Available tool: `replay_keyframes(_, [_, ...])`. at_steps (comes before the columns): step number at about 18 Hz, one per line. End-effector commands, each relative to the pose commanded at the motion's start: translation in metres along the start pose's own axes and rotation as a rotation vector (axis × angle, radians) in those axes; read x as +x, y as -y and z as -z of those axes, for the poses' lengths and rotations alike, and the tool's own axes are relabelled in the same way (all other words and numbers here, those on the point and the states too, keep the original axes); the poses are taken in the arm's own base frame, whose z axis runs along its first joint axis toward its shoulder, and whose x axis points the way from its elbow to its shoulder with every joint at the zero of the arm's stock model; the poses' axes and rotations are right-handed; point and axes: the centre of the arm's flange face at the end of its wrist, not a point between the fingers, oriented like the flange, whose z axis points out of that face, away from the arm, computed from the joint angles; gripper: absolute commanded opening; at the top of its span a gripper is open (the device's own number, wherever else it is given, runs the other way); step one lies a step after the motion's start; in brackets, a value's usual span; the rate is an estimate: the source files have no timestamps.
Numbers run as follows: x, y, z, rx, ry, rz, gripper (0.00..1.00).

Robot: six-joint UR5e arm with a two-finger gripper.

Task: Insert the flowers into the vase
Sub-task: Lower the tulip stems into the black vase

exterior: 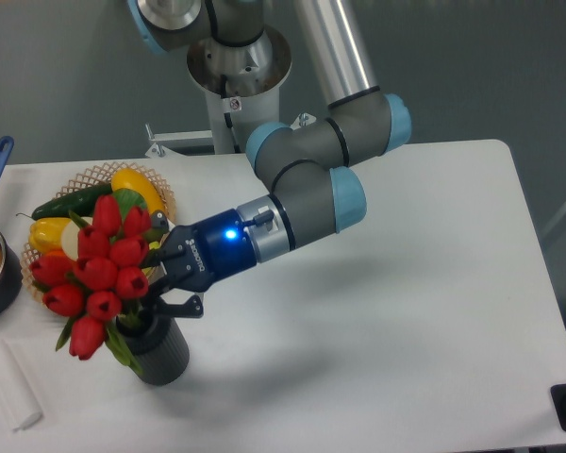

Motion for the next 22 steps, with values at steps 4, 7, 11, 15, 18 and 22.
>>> replay_keyframes(4, [-0.005,-0.015,0.0,-0.032,0.015,0.011,0.39])
replay_keyframes(7, [-0.004,-0.022,0.0,-0.054,0.025,-0.001,0.4])
replay_keyframes(11, [0.004,-0.043,0.0,-0.062,0.023,-0.037,0.4])
replay_keyframes(15, [0.002,-0.059,-0.001,-0.099,0.031,-0.065,0.48])
replay_keyframes(18, [0.0,-0.056,-0.001,-0.104,0.034,-0.072,0.61])
replay_keyframes(22, [-0.002,-0.056,0.0,-0.142,0.048,-0.083,0.92])
